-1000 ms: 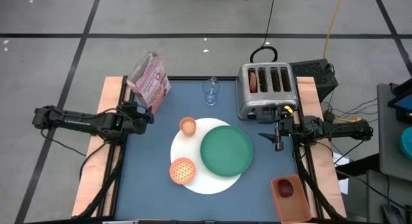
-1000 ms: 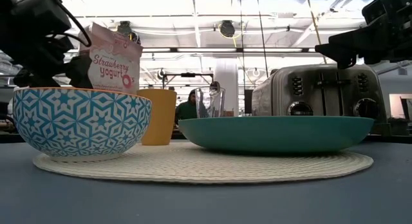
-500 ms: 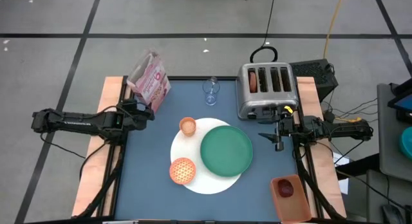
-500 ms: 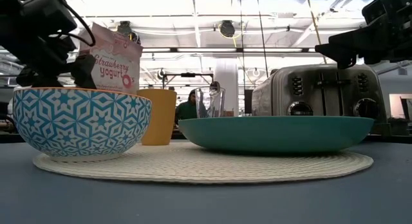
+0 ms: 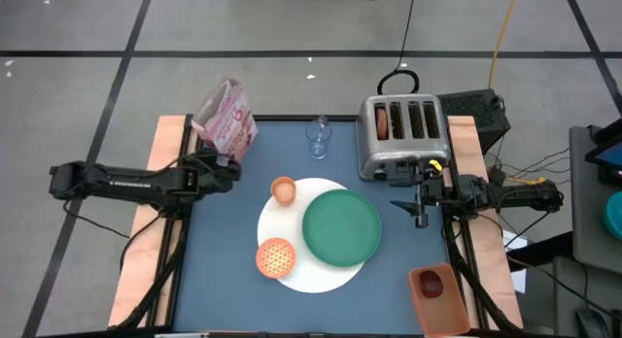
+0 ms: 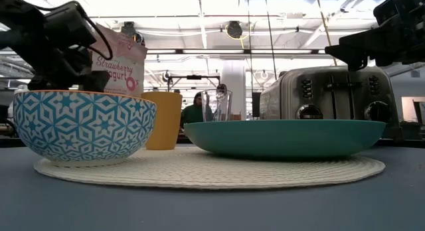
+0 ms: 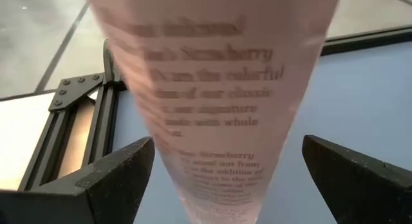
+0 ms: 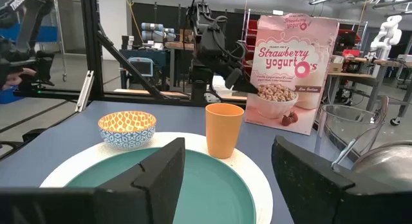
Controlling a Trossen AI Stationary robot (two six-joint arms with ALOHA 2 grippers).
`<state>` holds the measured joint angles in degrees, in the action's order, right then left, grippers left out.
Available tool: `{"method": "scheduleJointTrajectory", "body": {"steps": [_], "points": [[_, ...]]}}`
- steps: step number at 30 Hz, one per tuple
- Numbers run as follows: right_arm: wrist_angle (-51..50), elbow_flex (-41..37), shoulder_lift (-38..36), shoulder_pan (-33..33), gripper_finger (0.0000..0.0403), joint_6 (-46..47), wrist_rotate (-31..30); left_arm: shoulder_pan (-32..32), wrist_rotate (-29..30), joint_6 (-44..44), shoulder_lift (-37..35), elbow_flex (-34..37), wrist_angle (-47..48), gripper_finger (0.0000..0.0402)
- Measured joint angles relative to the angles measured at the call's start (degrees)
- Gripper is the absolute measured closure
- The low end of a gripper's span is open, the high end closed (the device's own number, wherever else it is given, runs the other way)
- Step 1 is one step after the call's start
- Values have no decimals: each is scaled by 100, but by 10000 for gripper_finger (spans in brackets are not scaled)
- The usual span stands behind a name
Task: Arrange a breakfast setting
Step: Pour the cereal from the orange cereal box into the orange bowl
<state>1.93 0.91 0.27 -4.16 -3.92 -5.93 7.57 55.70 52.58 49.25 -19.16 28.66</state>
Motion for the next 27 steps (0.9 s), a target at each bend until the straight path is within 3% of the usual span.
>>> {"method": "scheduleJointTrajectory", "body": {"steps": [8, 15, 27], "points": [[0, 2, 0, 0, 181, 0, -2, 154, -30, -7, 567, 0, -220, 5], [0, 0, 2, 0, 181, 0, -2, 278, -28, -557, 971, 0, -892, 13], [0, 0, 1, -1, 181, 0, -1, 346, -37, -565, 1162, 0, -1065, 166]]}}
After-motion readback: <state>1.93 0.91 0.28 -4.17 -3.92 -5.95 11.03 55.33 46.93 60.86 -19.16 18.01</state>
